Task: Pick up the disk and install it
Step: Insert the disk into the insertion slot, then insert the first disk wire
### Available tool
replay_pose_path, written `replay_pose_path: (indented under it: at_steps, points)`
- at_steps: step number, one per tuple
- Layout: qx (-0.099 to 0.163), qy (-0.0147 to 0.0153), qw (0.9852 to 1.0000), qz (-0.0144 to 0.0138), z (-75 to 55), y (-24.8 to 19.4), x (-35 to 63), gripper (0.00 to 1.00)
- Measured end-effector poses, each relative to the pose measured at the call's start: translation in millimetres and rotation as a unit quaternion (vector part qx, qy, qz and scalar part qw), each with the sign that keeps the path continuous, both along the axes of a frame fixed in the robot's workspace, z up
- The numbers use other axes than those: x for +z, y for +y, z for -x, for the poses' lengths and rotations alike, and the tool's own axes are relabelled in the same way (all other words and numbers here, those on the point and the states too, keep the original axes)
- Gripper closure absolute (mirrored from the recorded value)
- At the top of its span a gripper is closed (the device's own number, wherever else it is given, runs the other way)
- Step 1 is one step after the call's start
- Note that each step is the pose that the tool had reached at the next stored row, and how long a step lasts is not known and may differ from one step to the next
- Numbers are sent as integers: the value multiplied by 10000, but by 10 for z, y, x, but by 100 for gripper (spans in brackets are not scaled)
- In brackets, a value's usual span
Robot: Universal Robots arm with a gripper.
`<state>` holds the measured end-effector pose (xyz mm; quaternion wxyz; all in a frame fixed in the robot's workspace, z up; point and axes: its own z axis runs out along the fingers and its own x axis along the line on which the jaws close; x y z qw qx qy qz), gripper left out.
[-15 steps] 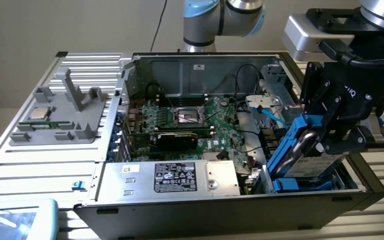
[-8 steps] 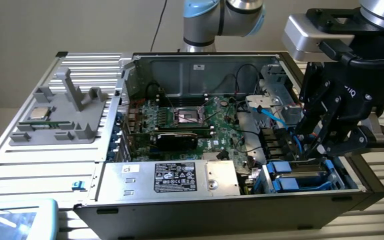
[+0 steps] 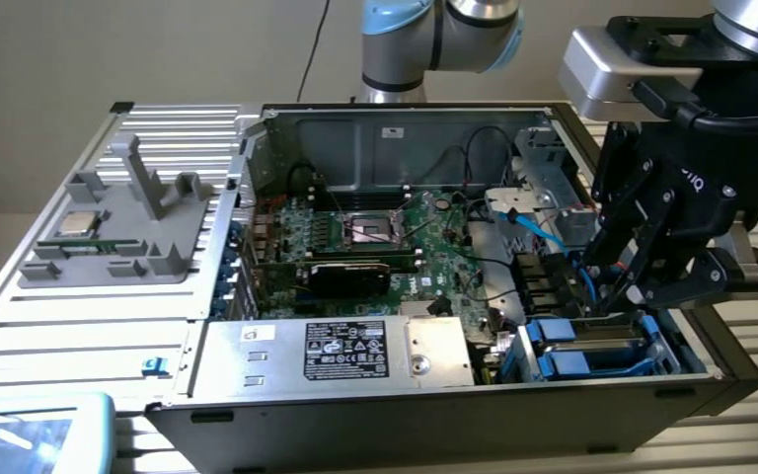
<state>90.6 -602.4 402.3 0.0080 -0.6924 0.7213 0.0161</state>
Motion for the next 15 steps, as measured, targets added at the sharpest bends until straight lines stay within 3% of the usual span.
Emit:
replay_pose_path:
  at_steps: [15]
  points:
    - [0, 34, 10000, 0, -3, 0, 0, 55]
